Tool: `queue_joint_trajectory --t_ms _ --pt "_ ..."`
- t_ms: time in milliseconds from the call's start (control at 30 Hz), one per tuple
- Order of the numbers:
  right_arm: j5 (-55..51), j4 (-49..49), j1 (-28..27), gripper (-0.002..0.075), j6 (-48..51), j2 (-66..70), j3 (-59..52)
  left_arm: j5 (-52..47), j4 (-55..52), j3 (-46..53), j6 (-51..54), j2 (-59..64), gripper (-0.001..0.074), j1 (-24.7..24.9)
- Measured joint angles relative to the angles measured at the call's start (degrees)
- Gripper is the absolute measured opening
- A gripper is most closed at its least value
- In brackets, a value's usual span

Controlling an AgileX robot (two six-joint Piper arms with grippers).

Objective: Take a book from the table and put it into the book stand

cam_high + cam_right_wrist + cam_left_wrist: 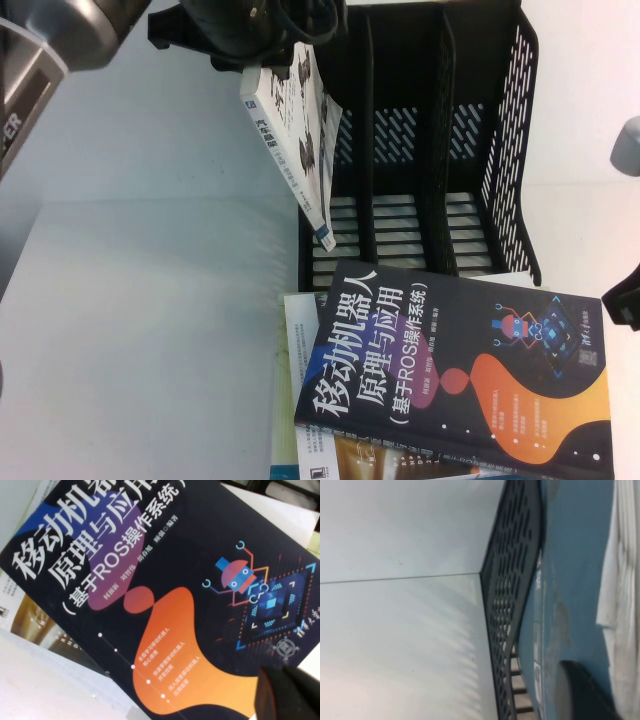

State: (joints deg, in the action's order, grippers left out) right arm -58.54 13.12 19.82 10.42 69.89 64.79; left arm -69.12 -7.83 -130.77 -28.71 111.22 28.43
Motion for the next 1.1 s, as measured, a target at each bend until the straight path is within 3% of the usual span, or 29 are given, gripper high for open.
queue_joint_trajectory --t_ms 333,500,600,700,867,1100 --pt "-0.22 -0.13 0.00 -0.0003 -0.10 0.00 0.00 0.52 -0.39 0.00 0.75 1.02 0.0128 0.10" --pt "-0.22 -0.26 0.00 -0.0003 -0.10 0.00 0.00 4.15 -1.67 -0.68 1.27 0.78 0.0299 0.10" --pt "-0.22 -0.30 0.00 -0.0003 -0.10 0.00 0.00 4.38 -2.37 -0.68 1.37 0.56 0.0334 0.10" --pt "-0.34 -0.39 0.00 -0.0003 0.01 0.00 0.00 3.98 -3.14 -0.68 1.78 0.35 0.0269 0.10" --pt "-0.34 -3.13 0.00 -0.0003 0.09 -0.91 0.00 2.78 -3.37 -0.68 5.53 -1.74 0.0057 0.10" --pt "3.87 -12.52 0.00 -0.0003 -2.78 -10.56 0.00 3.00 -3.72 0.07 9.54 -11.88 0.0002 0.10"
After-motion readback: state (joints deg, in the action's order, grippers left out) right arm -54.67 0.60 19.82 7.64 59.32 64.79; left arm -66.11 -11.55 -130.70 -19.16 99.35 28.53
